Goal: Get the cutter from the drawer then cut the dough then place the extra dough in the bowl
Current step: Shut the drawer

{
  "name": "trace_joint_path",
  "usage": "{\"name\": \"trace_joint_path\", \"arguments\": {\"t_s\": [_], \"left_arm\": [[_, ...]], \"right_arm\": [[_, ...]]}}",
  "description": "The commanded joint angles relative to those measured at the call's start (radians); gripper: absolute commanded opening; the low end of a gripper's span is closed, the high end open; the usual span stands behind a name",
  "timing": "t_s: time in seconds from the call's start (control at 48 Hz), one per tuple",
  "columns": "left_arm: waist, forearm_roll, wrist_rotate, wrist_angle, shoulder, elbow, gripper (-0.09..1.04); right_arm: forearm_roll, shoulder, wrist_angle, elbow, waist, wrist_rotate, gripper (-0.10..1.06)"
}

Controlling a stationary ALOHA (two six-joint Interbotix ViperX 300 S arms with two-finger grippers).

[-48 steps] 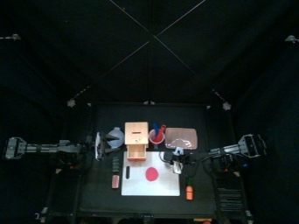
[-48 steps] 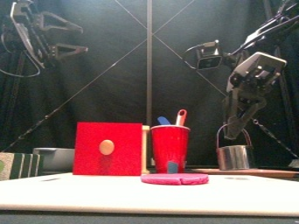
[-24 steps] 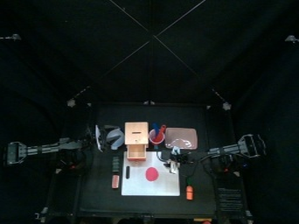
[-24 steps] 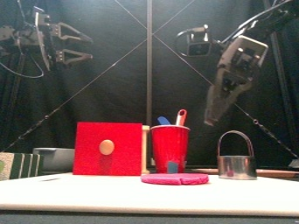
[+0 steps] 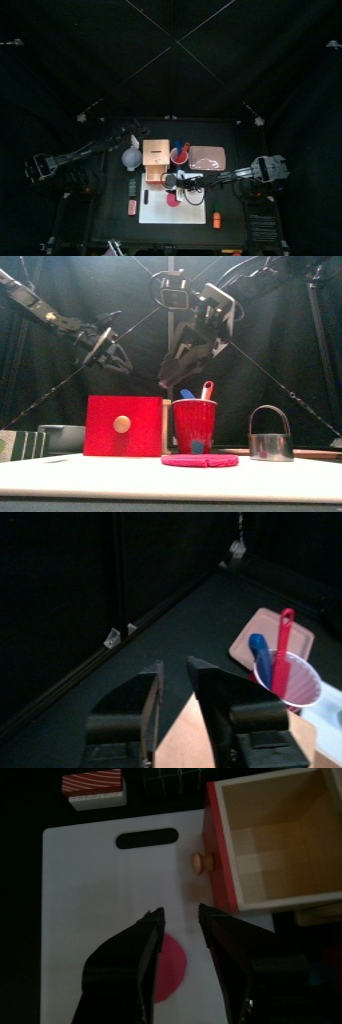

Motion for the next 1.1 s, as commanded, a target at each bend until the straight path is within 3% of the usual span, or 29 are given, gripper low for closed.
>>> {"name": "trace_joint_path", "arguments": {"t_s": [0.021,0.167,0.375,0.562,0.792,0.875,1.104], "left_arm": [[0.025,0.057,0.002,0.149,0.083,-0.156,0.56],[0.028,0.153,0.008,0.339,0.179,-0.287,0.45],[0.025,0.19,0.114,0.574,0.307,-0.454,0.44],[0.038,0.029,0.359,0.681,0.416,-0.569,0.44],[0.075,-0.273,0.676,0.81,0.514,-0.658,0.44],[0.078,-0.328,0.738,0.819,0.529,-0.658,0.44],[0.087,-0.319,0.749,0.828,0.566,-0.644,0.44]], "right_arm": [[-0.006,0.025,-0.006,-0.067,0.014,-0.002,0.62],[-0.006,0.084,-0.006,-0.115,0.014,-0.002,0.44],[-0.002,0.17,0.002,-0.19,0.017,0.005,0.29],[-0.006,0.241,0.034,-0.258,0.023,0.006,0.29],[-0.006,0.287,0.103,-0.296,0.017,0.003,0.29],[-0.006,0.29,0.106,-0.301,0.017,0.002,0.29],[-0.011,0.293,0.106,-0.308,0.015,0.003,0.28]]}}
